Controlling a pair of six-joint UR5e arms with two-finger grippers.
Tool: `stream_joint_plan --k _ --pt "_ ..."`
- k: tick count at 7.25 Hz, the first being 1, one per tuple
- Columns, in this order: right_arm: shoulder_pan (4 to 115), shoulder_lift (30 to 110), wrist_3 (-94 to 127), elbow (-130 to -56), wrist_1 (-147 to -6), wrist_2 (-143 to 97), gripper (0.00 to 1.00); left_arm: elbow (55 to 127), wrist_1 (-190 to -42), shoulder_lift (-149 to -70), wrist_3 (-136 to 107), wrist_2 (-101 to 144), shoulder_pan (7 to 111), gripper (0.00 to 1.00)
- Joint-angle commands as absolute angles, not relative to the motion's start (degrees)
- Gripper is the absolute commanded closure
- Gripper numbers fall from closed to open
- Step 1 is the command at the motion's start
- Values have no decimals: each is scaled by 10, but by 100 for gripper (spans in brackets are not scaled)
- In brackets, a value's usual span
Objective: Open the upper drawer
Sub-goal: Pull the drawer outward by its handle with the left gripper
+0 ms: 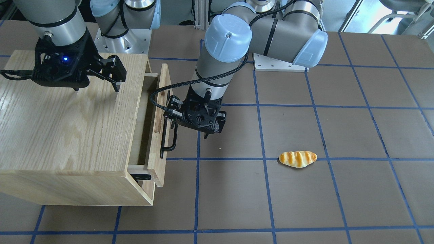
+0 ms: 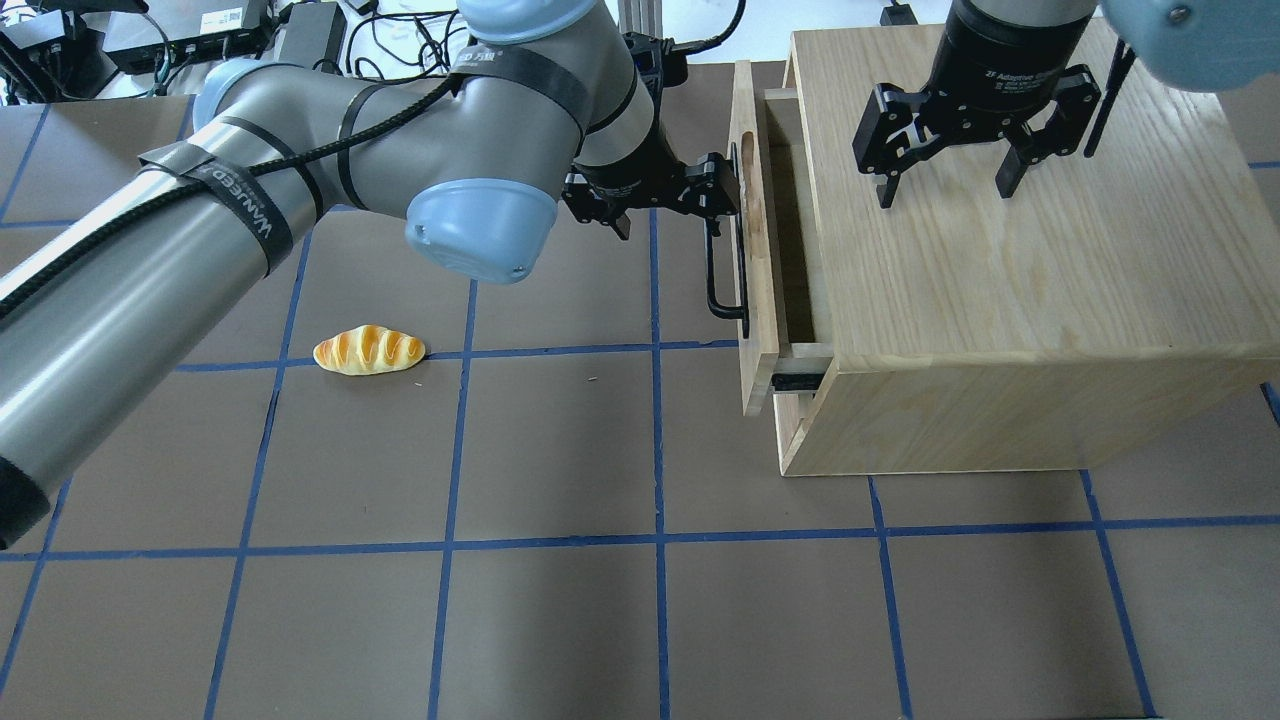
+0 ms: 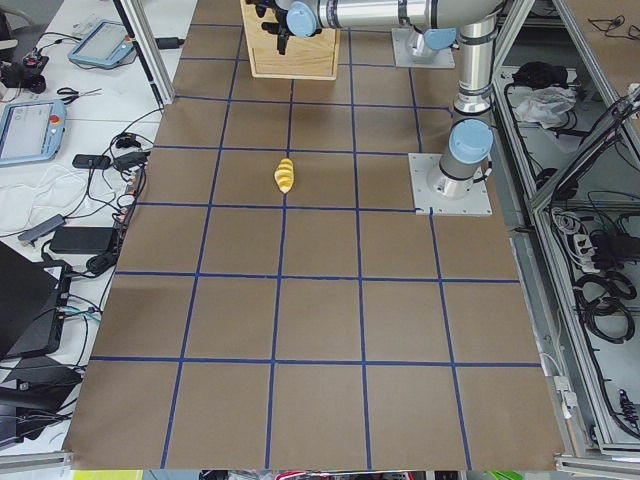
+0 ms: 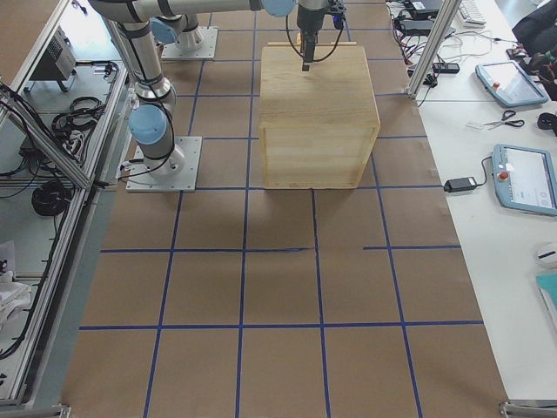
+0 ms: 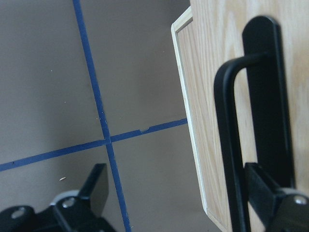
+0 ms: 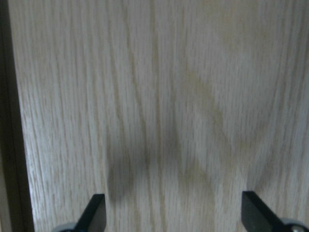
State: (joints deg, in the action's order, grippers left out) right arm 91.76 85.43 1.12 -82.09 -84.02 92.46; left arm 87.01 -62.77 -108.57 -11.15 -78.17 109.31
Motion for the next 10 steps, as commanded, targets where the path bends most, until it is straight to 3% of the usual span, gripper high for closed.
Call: stream_joint_plan --k 1,10 --pt "918 854 11 -821 -840 925 0 870 -630 -1085 -105 -787 1087 0" --pt "918 854 11 -822 -840 925 0 870 -657 -1075 -51 -788 1047 0"
